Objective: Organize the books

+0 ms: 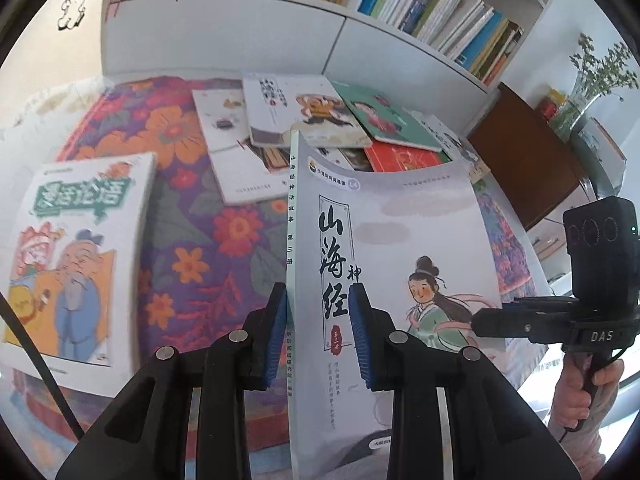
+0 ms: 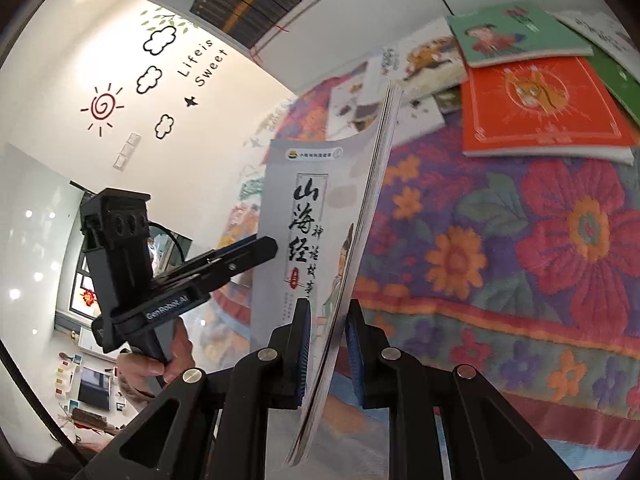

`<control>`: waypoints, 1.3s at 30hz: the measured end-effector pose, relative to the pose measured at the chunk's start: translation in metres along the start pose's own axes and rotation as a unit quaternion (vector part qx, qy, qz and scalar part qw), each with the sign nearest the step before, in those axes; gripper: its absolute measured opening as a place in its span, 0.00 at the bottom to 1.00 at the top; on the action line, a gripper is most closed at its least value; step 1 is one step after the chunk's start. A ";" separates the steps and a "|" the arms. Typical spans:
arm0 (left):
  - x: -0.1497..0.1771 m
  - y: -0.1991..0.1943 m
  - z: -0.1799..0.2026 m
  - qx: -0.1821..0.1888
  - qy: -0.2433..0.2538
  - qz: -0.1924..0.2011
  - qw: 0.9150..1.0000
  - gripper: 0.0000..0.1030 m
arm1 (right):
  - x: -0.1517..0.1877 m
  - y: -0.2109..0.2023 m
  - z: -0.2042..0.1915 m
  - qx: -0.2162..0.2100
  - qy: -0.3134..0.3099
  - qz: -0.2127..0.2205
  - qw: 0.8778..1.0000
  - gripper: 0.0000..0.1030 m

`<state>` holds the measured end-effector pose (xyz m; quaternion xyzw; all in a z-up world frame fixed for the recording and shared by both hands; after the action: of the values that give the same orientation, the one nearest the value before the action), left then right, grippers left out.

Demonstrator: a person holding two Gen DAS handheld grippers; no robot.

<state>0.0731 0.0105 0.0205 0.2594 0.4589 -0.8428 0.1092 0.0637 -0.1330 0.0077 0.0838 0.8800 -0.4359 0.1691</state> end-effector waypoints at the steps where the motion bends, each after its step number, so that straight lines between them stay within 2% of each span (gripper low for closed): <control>1: -0.005 -0.006 -0.003 -0.007 0.001 0.005 1.000 0.27 | -0.002 0.000 -0.004 -0.005 0.000 -0.001 1.000 0.18; 13: -0.058 -0.084 -0.048 -0.031 -0.007 0.059 0.998 0.27 | -0.045 0.023 -0.082 -0.041 -0.030 -0.010 0.999 0.18; 20: -0.075 -0.116 -0.108 -0.053 -0.027 0.072 0.996 0.27 | -0.073 0.057 -0.131 -0.057 -0.046 -0.010 0.997 0.18; 23: -0.078 -0.118 -0.136 -0.061 -0.045 0.073 0.994 0.29 | -0.079 0.081 -0.150 -0.056 -0.053 -0.018 0.997 0.18; 26: -0.072 -0.114 -0.166 -0.065 -0.062 0.069 0.994 0.29 | -0.081 0.109 -0.162 -0.083 -0.048 -0.041 0.995 0.18; 28: -0.069 -0.110 -0.181 -0.070 -0.067 0.065 0.993 0.29 | -0.084 0.127 -0.166 -0.085 -0.046 -0.049 0.994 0.18; 33: -0.063 -0.104 -0.206 -0.062 -0.077 0.066 0.993 0.29 | -0.088 0.171 -0.160 -0.075 -0.035 -0.062 0.995 0.18; 39: -0.059 -0.094 -0.231 -0.050 -0.097 0.062 0.992 0.29 | -0.084 0.203 -0.155 -0.073 -0.027 -0.085 0.993 0.18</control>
<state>0.1605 0.2513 0.0170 0.1986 0.4706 -0.8315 0.2184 0.1670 0.1137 -0.0238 -0.0158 0.9086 -0.3853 0.1604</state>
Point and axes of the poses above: each gripper's, at about its wrist camera, not at the fingertips, and y roughly the way its jaws point, z to its right, x to its underside, the point moved 8 cm from there along y, roughly the way its jaws point, and after that the axes turned 9 degrees about x, right-handed, at the moved point
